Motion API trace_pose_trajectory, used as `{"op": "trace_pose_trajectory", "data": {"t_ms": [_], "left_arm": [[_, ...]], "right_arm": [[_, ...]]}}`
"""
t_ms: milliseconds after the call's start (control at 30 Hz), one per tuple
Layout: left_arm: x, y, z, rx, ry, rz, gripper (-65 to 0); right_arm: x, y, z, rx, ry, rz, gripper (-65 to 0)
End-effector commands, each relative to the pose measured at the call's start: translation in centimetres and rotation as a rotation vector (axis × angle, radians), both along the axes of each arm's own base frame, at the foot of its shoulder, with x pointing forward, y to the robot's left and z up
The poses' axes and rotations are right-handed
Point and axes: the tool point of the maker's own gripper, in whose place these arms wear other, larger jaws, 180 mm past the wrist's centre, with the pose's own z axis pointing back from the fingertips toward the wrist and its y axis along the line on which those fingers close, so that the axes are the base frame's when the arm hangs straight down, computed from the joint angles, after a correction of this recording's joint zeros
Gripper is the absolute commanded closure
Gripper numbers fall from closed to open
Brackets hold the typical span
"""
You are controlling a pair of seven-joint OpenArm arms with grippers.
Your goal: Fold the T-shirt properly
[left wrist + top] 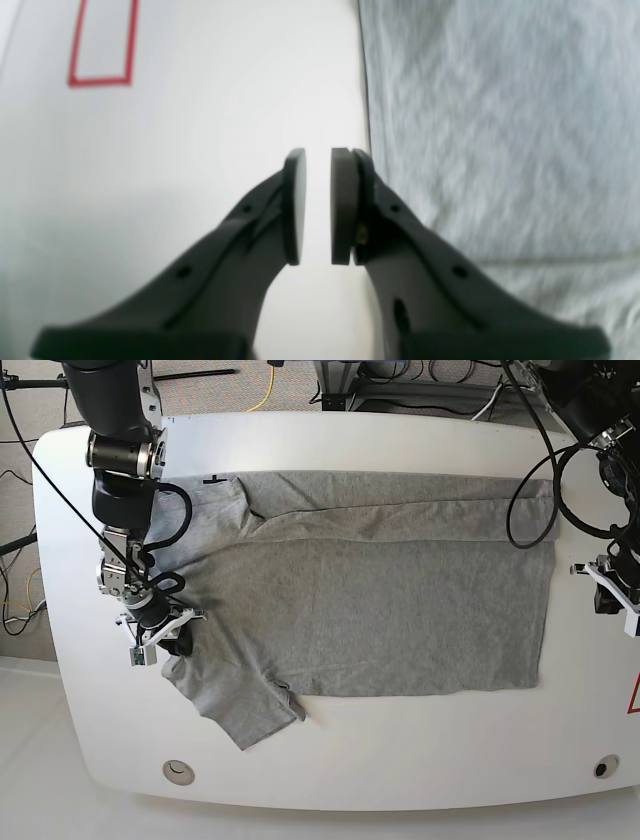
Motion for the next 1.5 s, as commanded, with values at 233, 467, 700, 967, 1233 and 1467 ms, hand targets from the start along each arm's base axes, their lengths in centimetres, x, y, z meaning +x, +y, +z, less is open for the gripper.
{"op": "trace_pose_trajectory", "data": {"t_ms": [233,467,700,967,1233,1467], "left_arm": [[3.6,1.1,0.1,-0.115,-0.111,0.017,-8.8],[6.1,1.1,-1.4,-0.208,-0.119,-0.012,-32.4],[7.3,0.5,-2.1,-0.263,-0.144,-0.041,-43.5],[9.2,-1.0,-2.4,-0.307,-0.146,-0.072,-44.4],[11.1,-2.8,-3.6,-0.375,-0.175,-0.101,-44.4],[12.4,-3.8,-4.3,-0.427,-0.186,-0.107,-44.4]], "right_arm": [[-2.3,-0.9,-2.7,-0.076,0.156,0.034,-6.9],[-2.4,-0.5,-2.4,-0.058,0.152,0.073,-6.9],[-2.3,-0.9,-2.1,-0.073,0.165,0.079,-6.9],[-1.8,-1.7,-1.0,-0.114,0.159,0.089,-7.1],[-1.7,-1.9,-0.7,-0.127,0.166,0.094,-7.1],[-1.7,-2.0,-0.7,-0.129,0.168,0.093,-7.1]]}}
